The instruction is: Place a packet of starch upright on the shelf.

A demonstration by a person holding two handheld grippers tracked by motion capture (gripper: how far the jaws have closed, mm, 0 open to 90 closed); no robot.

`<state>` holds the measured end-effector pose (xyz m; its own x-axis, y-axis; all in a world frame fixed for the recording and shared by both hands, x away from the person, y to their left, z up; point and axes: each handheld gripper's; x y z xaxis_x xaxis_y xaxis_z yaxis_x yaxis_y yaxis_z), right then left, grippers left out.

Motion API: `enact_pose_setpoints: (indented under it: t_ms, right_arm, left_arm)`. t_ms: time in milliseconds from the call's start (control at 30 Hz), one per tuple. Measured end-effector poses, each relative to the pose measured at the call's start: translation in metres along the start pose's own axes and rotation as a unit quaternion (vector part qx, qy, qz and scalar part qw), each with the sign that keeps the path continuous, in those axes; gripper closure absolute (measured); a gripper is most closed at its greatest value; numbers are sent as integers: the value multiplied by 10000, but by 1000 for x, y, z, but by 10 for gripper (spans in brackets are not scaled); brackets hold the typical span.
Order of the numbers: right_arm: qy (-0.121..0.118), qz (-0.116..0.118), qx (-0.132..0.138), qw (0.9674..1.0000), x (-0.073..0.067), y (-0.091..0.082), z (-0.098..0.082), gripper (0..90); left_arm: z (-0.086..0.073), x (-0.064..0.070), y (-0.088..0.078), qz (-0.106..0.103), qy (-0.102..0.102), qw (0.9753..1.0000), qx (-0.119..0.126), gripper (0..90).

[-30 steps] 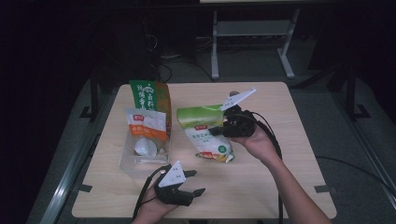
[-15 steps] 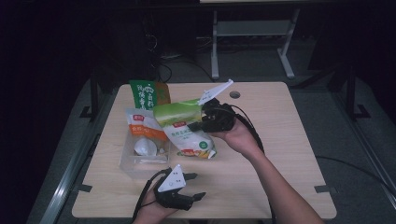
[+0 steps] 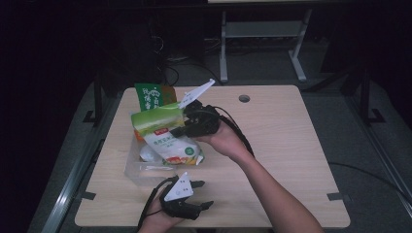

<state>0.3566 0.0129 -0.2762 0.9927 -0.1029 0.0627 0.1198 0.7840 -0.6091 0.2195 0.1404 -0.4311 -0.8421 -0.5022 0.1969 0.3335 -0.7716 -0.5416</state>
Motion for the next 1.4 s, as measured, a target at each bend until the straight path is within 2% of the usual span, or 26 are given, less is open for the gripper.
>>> enact_pose_setpoints:
  t_ms: [333, 533, 833, 900, 967, 1033, 1067, 1200, 1300, 1400]
  right_arm:
    - [-148, 263, 26, 9995, 1, 35, 21, 896]
    - [-166, 428, 43, 9989, 1, 57, 24, 895]
    - [-170, 808, 80, 9966, 2, 88, 29, 895]
    - [-140, 861, 60, 9962, 3, 93, 29, 895]
    - [-154, 911, 61, 9957, 4, 100, 28, 895]
    - [-77, 979, 49, 9952, 6, 105, 25, 895]
    - [-80, 988, 86, 9950, 7, 108, 24, 894]
    - [4, 1007, 76, 9949, 8, 117, 17, 893]
    - [59, 1062, -12, 9943, 8, 124, 10, 887]
    - [5, 1043, -150, 9944, 6, 126, 5, 872]
  left_arm:
    - [-1, 1, 0, -20, 9, 10000, -24, 343]
    - [-2, 1, 0, -23, 18, 10000, -30, 339]
    - [-3, 3, 3, -78, 57, 9999, -102, 339]
    - [-3, 4, 3, -87, 99, 9998, -114, 339]
    - [-4, 5, 4, -86, 49, 9999, -114, 339]
    - [-4, 6, 4, -91, 140, 9998, -134, 339]
    - [-4, 7, 5, -91, 104, 9998, -146, 339]
    - [-4, 8, 6, -89, 175, 9997, -171, 340]
    - [-4, 7, 5, -76, 235, 9995, -208, 339]
    - [-4, 5, 5, -83, 201, 9996, -198, 339]
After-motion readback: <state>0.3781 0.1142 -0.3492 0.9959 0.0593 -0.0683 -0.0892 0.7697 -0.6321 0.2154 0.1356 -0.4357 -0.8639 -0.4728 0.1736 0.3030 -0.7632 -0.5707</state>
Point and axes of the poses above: each handheld gripper's, and its own axes: y roughly forward along the jaws, z roughly out of its top, x roughly to its right, and after that the axes turned 14 degrees about -y, right-handed
